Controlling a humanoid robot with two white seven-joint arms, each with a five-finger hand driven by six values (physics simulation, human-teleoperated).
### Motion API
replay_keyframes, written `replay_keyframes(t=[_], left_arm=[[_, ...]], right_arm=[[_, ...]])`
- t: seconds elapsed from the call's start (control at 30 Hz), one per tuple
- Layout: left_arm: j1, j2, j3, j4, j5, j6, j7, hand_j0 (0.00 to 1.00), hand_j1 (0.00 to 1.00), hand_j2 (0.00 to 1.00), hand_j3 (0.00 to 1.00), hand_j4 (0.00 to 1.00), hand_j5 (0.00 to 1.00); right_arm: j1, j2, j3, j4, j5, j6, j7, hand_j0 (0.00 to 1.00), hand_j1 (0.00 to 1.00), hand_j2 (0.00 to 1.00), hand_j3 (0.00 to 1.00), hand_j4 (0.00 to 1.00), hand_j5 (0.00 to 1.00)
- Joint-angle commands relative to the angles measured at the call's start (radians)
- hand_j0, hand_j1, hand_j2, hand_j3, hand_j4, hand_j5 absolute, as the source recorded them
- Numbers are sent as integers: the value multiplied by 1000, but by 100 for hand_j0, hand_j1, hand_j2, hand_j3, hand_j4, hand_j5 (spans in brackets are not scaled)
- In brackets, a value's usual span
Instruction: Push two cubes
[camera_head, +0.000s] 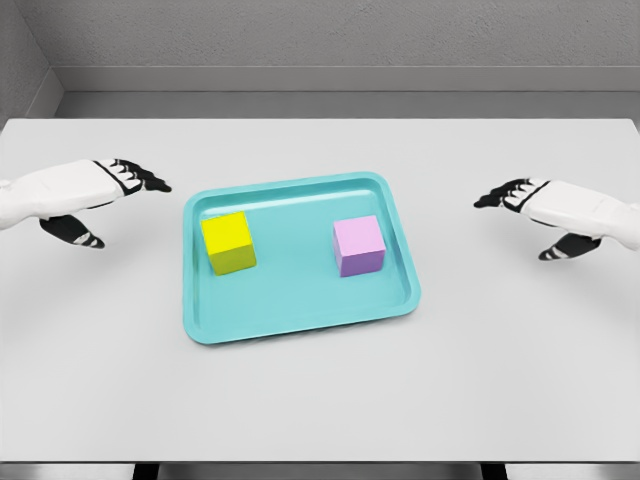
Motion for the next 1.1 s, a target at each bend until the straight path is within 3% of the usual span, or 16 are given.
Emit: replay_keyframes(t=[0.0,0.17,0.3,0.33,0.43,0.5,0.57,0.63,0.77,0.87,1.07], left_arm=[[6,-3,1,-23,-4,3,-12,89,89,89,89,89,89],[34,-7,4,-60,-2,3,-12,64,64,64,64,64,64],[74,-10,1,-98,-5,3,-12,63,63,63,63,63,63],[75,-10,1,-108,-5,3,-12,63,63,63,63,63,63],[75,-62,1,-101,-42,3,-12,64,64,64,64,64,64],[74,-54,8,-101,-37,3,-12,64,64,64,64,64,64],[74,-59,10,-100,-39,3,-12,64,64,64,64,64,64],[74,-54,10,-97,-37,3,-12,64,64,64,64,64,64],[74,-60,13,-78,-36,3,-12,64,64,64,64,64,64],[72,-62,13,-66,-36,3,-12,64,64,64,64,64,64],[63,-65,14,-15,-37,3,-12,64,64,64,64,64,64]], right_arm=[[0,-1,8,-2,-13,1,1,100,100,100,100,100,100],[-11,-17,17,3,-13,1,-4,100,100,100,100,100,100],[-28,-14,19,24,-8,1,-1,100,100,100,100,100,100],[-28,-14,19,23,-6,1,-1,96,96,96,96,96,96],[-34,-14,19,7,-5,1,7,39,39,39,39,39,39],[-49,-5,19,6,-5,1,74,14,14,14,14,14,14],[-75,5,39,6,-5,1,93,12,12,12,12,12,12],[-140,43,102,4,-5,1,206,10,10,10,10,10,10],[-164,54,115,-91,-3,1,354,10,10,10,10,10,10],[-178,121,117,-91,15,1,354,10,10,10,10,10,10],[-244,175,165,-83,70,1,354,10,10,10,10,10,10]])
